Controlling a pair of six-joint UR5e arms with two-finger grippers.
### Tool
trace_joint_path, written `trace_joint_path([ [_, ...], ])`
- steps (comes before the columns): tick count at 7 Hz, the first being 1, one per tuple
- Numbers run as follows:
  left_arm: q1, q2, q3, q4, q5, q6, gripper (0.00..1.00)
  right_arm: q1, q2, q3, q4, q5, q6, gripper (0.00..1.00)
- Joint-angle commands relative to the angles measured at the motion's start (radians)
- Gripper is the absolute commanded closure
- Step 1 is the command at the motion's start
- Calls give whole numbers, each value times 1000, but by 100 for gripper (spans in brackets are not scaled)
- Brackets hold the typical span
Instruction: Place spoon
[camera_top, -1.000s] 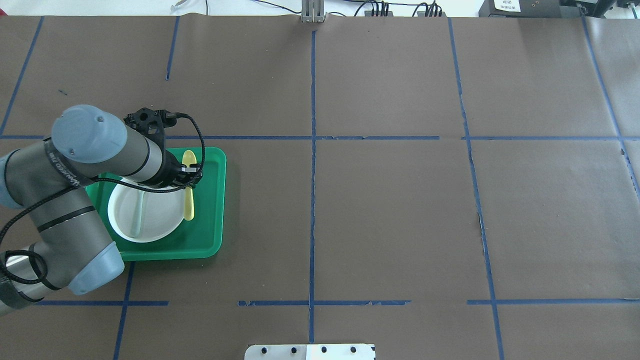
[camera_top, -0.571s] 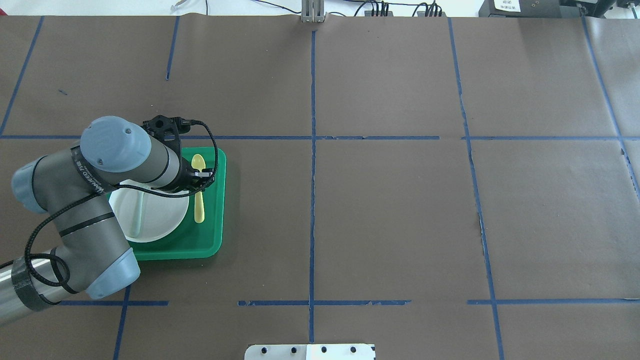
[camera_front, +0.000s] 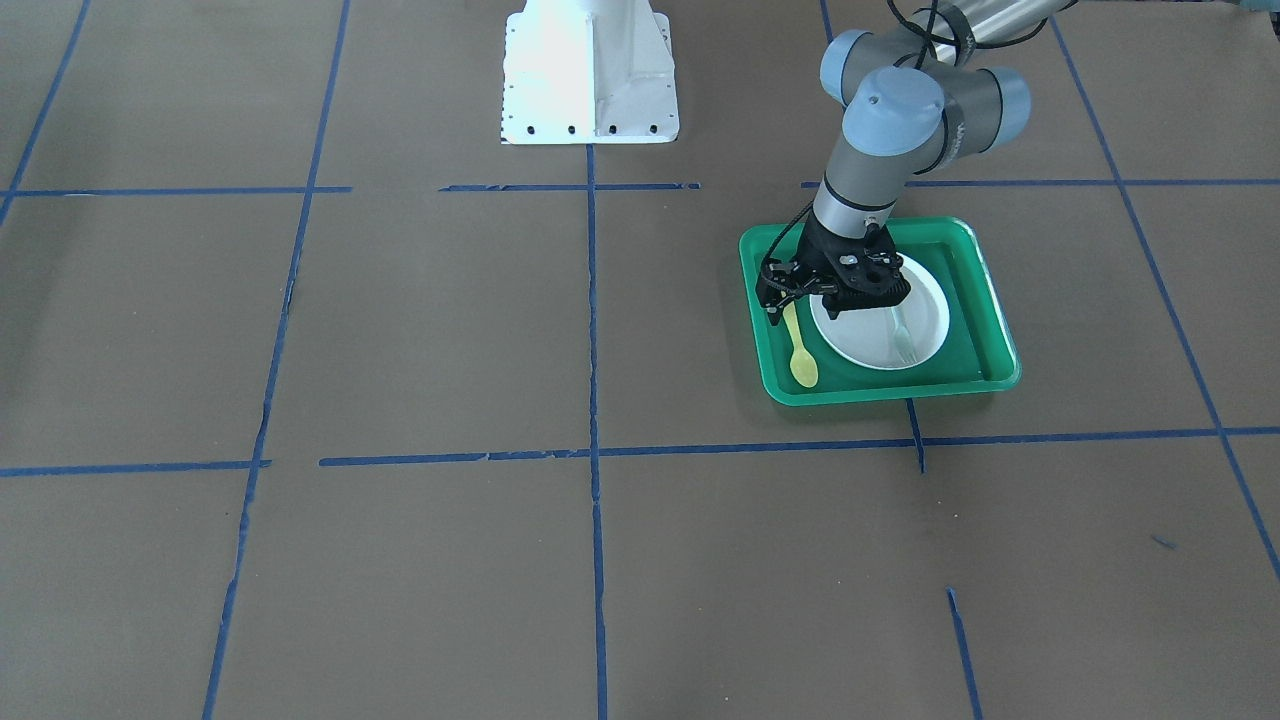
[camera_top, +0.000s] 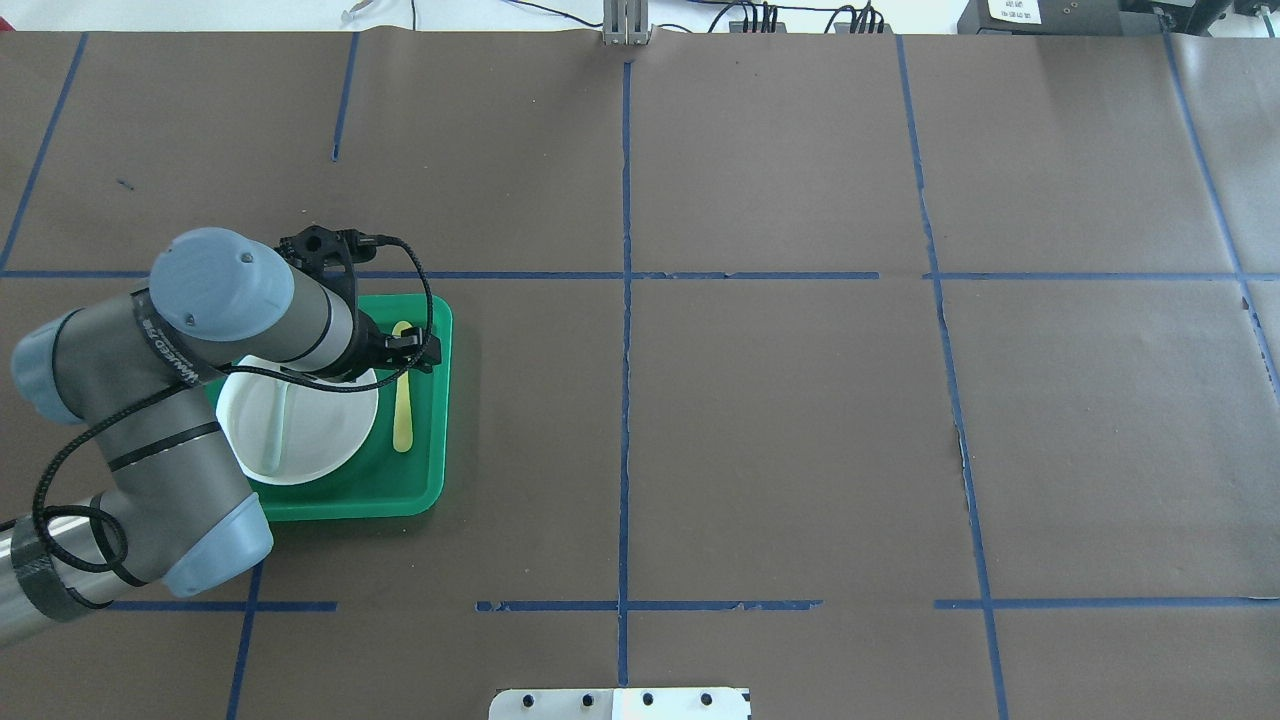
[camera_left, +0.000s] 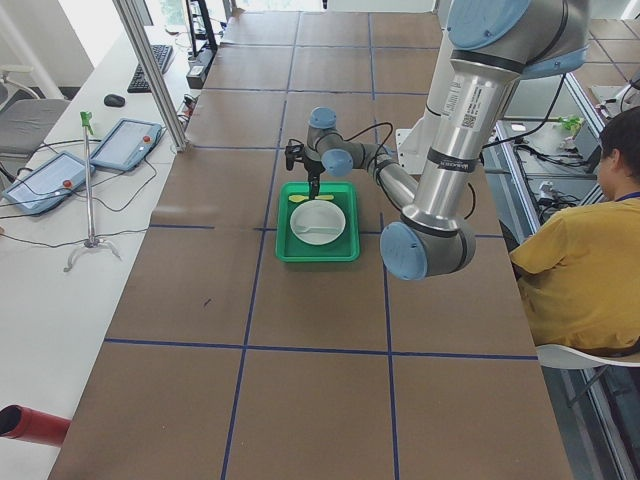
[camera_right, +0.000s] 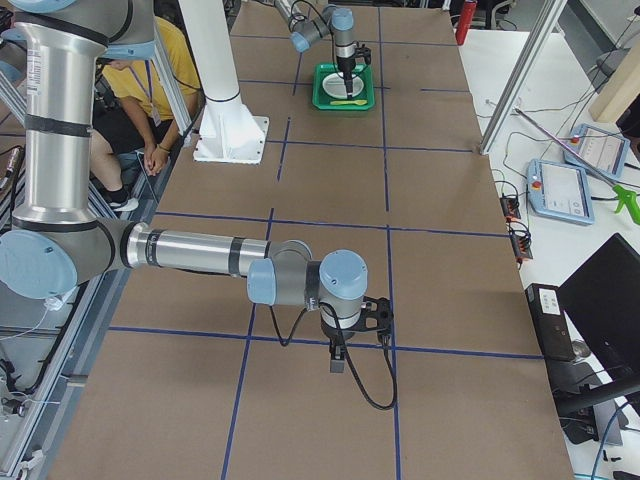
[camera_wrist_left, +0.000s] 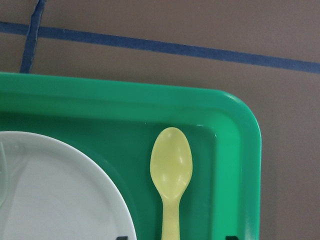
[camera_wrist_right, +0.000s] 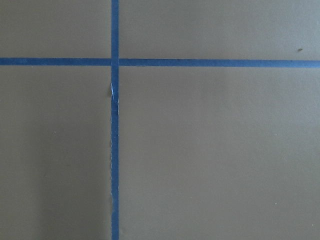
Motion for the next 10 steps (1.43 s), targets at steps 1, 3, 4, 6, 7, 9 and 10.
trace_joint_path([
  [1, -127, 40, -87, 72, -90, 166, 0, 0, 0, 0, 0, 0, 0, 0],
  [3, -376, 166, -146, 133, -193, 540, 0, 0, 0, 0, 0, 0, 0, 0],
  [4, -525, 233, -138, 183, -256, 815, 0, 0, 0, 0, 0, 0, 0, 0],
  [6, -798, 309, -108, 347, -282, 1234, 0, 0, 0, 0, 0, 0, 0, 0],
  [7, -874, 374, -61, 346, -346, 1298, 0, 0, 0, 0, 0, 0, 0, 0],
  [9, -921, 450, -28, 348, -420, 1433, 0, 0, 0, 0, 0, 0, 0, 0],
  [10, -933, 471, -31, 351, -419, 1432, 0, 0, 0, 0, 0, 0, -2, 0],
])
